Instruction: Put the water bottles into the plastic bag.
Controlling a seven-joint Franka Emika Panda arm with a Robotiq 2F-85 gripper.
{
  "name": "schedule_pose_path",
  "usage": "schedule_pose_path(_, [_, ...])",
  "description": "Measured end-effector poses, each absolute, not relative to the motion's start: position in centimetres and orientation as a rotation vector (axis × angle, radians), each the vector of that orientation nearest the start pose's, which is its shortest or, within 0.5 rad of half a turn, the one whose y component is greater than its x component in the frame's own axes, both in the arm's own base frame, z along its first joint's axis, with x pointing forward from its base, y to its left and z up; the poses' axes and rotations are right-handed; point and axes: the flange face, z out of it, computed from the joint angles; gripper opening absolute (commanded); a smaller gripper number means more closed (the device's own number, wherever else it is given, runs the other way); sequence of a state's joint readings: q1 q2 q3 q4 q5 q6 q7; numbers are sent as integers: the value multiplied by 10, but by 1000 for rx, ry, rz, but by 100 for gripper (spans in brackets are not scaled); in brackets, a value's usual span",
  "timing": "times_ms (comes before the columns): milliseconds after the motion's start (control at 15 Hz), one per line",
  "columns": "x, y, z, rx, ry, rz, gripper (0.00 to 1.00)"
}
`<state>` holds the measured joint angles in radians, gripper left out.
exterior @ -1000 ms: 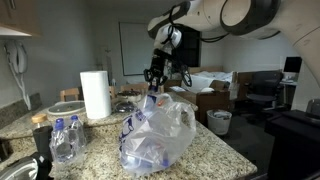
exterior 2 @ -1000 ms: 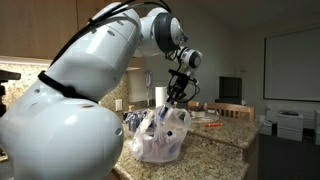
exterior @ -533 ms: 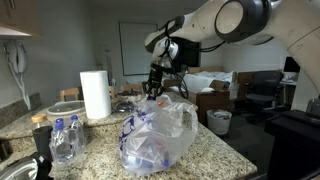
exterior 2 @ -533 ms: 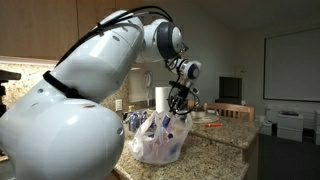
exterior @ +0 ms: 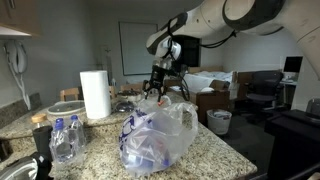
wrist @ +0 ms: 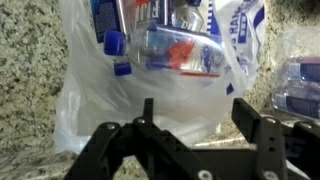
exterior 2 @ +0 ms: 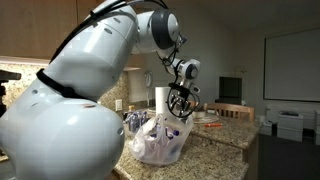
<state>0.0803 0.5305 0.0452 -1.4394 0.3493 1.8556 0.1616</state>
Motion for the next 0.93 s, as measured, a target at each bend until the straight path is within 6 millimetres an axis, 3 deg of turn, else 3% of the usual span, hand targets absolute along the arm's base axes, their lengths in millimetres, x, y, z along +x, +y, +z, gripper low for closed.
schedule_pose_path(267, [664,90,453,-2759,291,-93,100])
schedule_pose_path(533, [617,49,509,-2717,389,-262,100])
schedule_pose_path(733, [579,7,519,-2752,465,-319,100])
schedule_pose_path(933, [546,-26,496,-2906,500,-294,100])
